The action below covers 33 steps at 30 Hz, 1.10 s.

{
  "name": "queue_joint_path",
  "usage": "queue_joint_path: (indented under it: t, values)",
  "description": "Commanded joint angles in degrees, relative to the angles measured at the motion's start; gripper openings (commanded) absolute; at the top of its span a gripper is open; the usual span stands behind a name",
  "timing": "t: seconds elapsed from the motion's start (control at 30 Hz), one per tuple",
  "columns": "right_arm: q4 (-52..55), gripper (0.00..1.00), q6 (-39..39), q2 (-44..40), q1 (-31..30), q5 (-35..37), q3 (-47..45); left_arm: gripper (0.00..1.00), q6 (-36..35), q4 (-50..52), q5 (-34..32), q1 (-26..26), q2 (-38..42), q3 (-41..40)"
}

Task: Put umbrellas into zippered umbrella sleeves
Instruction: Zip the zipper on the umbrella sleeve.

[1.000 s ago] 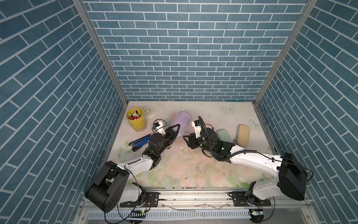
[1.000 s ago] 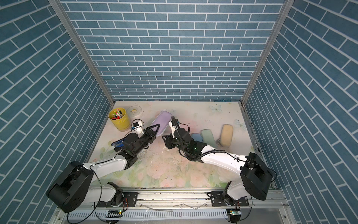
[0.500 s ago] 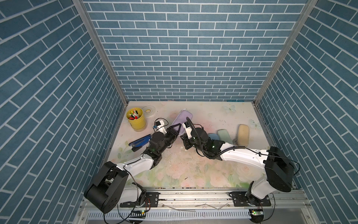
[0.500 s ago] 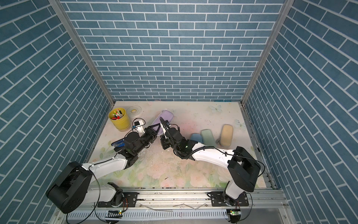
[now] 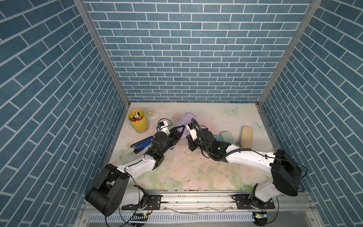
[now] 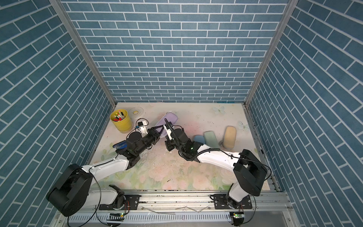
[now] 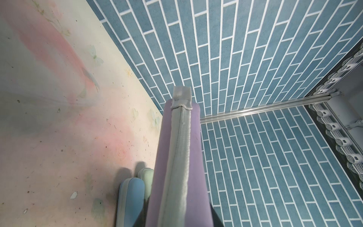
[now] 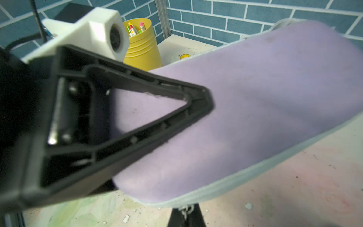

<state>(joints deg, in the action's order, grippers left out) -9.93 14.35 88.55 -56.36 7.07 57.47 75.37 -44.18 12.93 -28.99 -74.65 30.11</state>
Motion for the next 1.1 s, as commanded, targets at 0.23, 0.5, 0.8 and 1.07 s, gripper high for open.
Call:
queue_joint_path:
  t: [0.23,0.5,0.8,1.07]
  values:
    - [1.9,0.0,-7.4,-3.8,9.8,-0.1,-0.2,0.27,-5.7,9.5,17.2,6.6,6.4,4.6]
    - [2.1,0.0,-11.6,-4.7,16.8,-1.7,1.0,0.2,-14.4,23.4,35.9,11.0,6.4,9.3]
    - [13.6,0.19,-13.6,-2.5,20.2,-16.6,7.7,0.13,-22.1,29.1,44.3,12.2,5.4,12.7]
    - [22.5,0.87,7.9,-6.2,31.5,-43.1,8.6,0.16,-21.3,22.7,46.2,13.4,2.7,12.8]
